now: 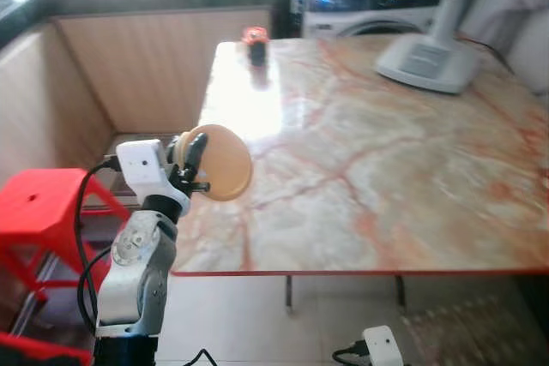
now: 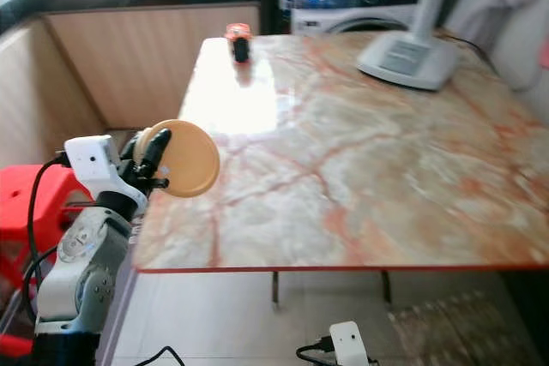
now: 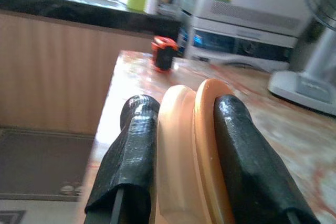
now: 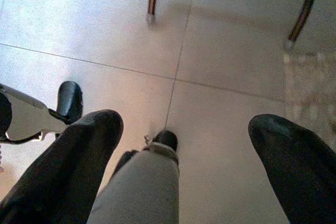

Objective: Restocking fridge

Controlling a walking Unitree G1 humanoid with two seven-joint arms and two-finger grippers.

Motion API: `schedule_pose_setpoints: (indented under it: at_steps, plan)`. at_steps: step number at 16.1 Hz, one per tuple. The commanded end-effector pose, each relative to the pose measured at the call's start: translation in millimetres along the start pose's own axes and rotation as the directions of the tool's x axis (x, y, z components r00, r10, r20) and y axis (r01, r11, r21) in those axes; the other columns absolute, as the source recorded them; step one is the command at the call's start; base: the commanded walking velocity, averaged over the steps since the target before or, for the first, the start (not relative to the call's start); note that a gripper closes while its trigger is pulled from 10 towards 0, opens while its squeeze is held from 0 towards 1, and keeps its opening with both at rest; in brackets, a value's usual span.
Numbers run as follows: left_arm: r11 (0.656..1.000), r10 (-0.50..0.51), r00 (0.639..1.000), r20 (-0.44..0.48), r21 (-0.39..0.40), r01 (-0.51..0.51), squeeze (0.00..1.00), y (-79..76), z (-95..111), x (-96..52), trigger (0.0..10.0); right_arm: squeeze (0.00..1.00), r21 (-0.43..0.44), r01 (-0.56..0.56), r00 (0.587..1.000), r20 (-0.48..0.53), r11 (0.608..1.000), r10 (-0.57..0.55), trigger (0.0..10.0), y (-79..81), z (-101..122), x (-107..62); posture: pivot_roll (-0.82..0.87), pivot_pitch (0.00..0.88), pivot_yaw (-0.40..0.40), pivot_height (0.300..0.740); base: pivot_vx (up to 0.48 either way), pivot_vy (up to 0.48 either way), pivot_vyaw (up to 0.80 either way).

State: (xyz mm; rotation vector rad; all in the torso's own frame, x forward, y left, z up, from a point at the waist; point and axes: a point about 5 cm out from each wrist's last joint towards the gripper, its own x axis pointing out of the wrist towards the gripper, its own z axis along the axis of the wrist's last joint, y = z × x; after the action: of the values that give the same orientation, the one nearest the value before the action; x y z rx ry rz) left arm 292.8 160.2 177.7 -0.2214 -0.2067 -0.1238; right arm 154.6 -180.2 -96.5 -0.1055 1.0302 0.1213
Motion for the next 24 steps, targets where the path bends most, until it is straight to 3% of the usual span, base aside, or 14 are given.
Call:
schedule_pose_setpoints:
  at_steps: [1,6,12,24]
  plan:
    - [1.000,-0.003,1.000,0.001,0.000,0.003,0.00,-1.1,2,-2.2,10.0,0.00,0.014,-0.001,1.000,-0.018,1.000,0.001,10.0,-0.1,-6,-1.2,-0.06,0.047,0.044,0.740,0.000,0.000,-0.79]
    - [0.999,-0.033,0.999,-0.007,-0.019,0.033,0.00,-11.0,0,-0.6,10.0,0.00,0.010,-0.005,1.000,-0.015,1.000,0.005,10.0,1.3,-6,-1.0,-0.06,0.064,0.038,0.740,0.000,0.000,-0.78]
    - [0.997,-0.068,0.998,-0.008,0.024,0.068,0.00,-16.2,2,1.9,10.0,0.00,0.004,-0.015,1.000,-0.014,1.000,0.015,10.0,3.1,-5,-0.5,-0.06,0.070,0.042,0.740,0.000,-0.150,-0.78]
    - [0.998,-0.064,0.998,0.009,0.001,0.064,0.00,-19.3,4,3.2,10.0,0.00,-0.013,-0.034,0.999,-0.007,0.999,0.034,10.0,5.9,-3,0.0,-0.05,0.049,0.037,0.740,0.000,0.000,-0.78]
